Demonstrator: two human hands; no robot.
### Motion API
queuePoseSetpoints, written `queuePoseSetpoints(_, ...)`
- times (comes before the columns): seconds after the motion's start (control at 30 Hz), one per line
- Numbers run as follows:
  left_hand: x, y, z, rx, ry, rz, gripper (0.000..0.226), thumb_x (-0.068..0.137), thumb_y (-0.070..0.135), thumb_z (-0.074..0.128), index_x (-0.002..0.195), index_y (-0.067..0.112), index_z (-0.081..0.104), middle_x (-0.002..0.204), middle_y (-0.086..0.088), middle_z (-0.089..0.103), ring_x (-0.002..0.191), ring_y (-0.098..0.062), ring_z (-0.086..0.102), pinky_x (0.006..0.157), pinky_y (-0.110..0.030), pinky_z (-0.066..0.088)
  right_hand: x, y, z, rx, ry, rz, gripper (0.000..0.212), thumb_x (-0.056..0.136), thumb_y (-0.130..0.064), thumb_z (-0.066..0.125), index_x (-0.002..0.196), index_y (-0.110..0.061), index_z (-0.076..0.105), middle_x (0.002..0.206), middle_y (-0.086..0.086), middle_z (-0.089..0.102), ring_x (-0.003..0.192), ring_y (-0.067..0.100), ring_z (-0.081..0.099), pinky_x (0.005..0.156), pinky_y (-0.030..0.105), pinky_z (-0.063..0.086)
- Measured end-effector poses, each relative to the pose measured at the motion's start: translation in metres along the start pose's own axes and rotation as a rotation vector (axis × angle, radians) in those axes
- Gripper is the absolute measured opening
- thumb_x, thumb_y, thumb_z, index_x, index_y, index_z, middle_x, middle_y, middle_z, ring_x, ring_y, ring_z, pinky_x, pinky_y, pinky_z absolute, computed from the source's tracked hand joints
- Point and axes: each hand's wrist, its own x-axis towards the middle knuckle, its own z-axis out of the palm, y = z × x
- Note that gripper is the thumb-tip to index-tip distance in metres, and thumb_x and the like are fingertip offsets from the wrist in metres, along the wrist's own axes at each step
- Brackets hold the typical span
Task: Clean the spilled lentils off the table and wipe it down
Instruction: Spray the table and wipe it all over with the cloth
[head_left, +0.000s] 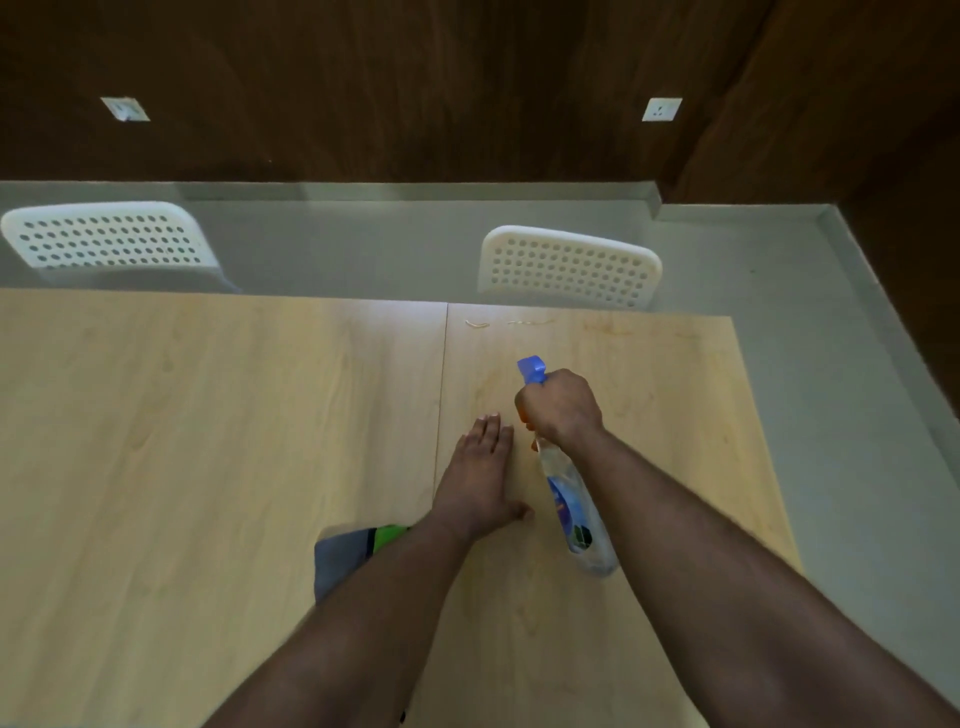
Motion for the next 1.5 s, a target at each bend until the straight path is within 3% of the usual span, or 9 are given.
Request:
queuePoseSetpoints(0.13,0.008,0.016,0.01,0.045,-0.044,0.038,0.134,0.077,0.069,0.079,0.168,0.022,-0.005,0.176,-0.001,-0.015,0.162,-0.023,-0.014,0.132,-0.049,0.0,0.007,0.017,-0.023,0.053,0.064,0.086,0.019,0.076,-0.025,0.058,0.085,-0.011,0.067,0.078,0.008,0.072,0.07,0.027,0.072,0.063,0.036,0.057)
queuePoseSetpoints(0.33,0.007,0.04,0.022,0.117,-0.08,0.071,0.138,0.075,0.071,0.08,0.168,0.019,-0.008,0.175,-0.004,-0.018,0.161,-0.025,-0.019,0.131,-0.051,-0.004,0.012,0.065,-0.066,0.152,0.187,0.228,0.021,0.072,-0.024,0.058,0.082,-0.01,0.071,0.07,0.006,0.074,0.054,0.027,0.073,0.068,0.043,0.065)
queuePoseSetpoints(0.53,0.002,0.064,0.033,0.141,-0.09,0.016,0.14,0.073,0.068,0.082,0.168,0.018,-0.007,0.174,-0.008,-0.021,0.16,-0.029,-0.021,0.131,-0.054,0.001,0.009,0.113,-0.107,0.208,0.291,0.306,0.022,0.07,-0.028,0.059,0.082,-0.013,0.07,0.072,0.007,0.074,0.058,0.029,0.074,0.071,0.049,0.066)
queuePoseSetpoints(0.7,-0.005,0.079,0.034,0.151,-0.083,-0.044,0.135,0.078,0.06,0.084,0.168,0.015,-0.006,0.175,-0.009,-0.019,0.161,-0.029,-0.016,0.132,-0.052,0.004,-0.011,0.128,-0.114,0.239,0.212,0.311,0.018,0.072,-0.018,0.061,0.082,-0.006,0.071,0.066,0.011,0.074,0.051,0.029,0.073,0.065,0.053,0.066)
queuePoseSetpoints(0.97,-0.043,0.072,0.054,0.044,-0.013,-0.179,0.133,0.079,0.066,0.08,0.168,0.016,-0.006,0.176,-0.006,-0.015,0.162,-0.025,-0.011,0.132,-0.045,0.005,-0.049,0.098,-0.061,0.064,0.0,0.065,0.016,0.07,-0.023,0.058,0.072,-0.013,0.069,0.071,0.008,0.073,0.063,0.032,0.073,0.068,0.045,0.065)
queuePoseSetpoints(1.07,-0.057,0.064,0.059,0.026,-0.004,-0.179,0.138,0.075,0.065,0.083,0.168,0.016,-0.005,0.176,-0.005,-0.016,0.162,-0.024,-0.013,0.133,-0.045,0.005,-0.07,0.089,-0.04,-0.039,-0.04,-0.027,0.011,0.075,-0.023,0.059,0.073,-0.015,0.065,0.075,0.006,0.07,0.071,0.03,0.07,0.059,0.033,0.052)
queuePoseSetpoints(1.2,-0.071,0.063,0.065,-0.01,0.027,-0.193,0.143,0.069,0.064,0.088,0.169,0.017,-0.003,0.176,-0.006,-0.013,0.162,-0.025,-0.012,0.133,-0.047,0.009,-0.089,0.093,-0.026,-0.118,-0.096,-0.078,0.011,0.081,-0.023,0.058,0.074,-0.016,0.06,0.074,0.004,0.063,0.068,0.025,0.062,0.056,0.029,0.04)
queuePoseSetpoints(1.3,-0.08,0.066,0.069,0.004,0.018,-0.194,0.142,0.07,0.064,0.088,0.168,0.016,-0.004,0.176,-0.007,-0.015,0.162,-0.026,-0.013,0.133,-0.046,0.006,-0.097,0.106,-0.03,-0.109,-0.05,-0.031,0.011,0.082,-0.022,0.058,0.074,-0.015,0.061,0.074,0.004,0.064,0.067,0.023,0.062,0.055,0.029,0.038)
queuePoseSetpoints(1.5,-0.095,0.08,0.082,0.043,-0.006,-0.166,0.14,0.072,0.067,0.084,0.168,0.015,-0.004,0.176,-0.008,-0.015,0.162,-0.028,-0.013,0.132,-0.047,0.005,-0.1,0.151,-0.063,0.035,0.12,0.132,0.016,0.078,-0.026,0.056,0.076,-0.015,0.068,0.074,0.004,0.071,0.067,0.028,0.07,0.066,0.032,0.057)
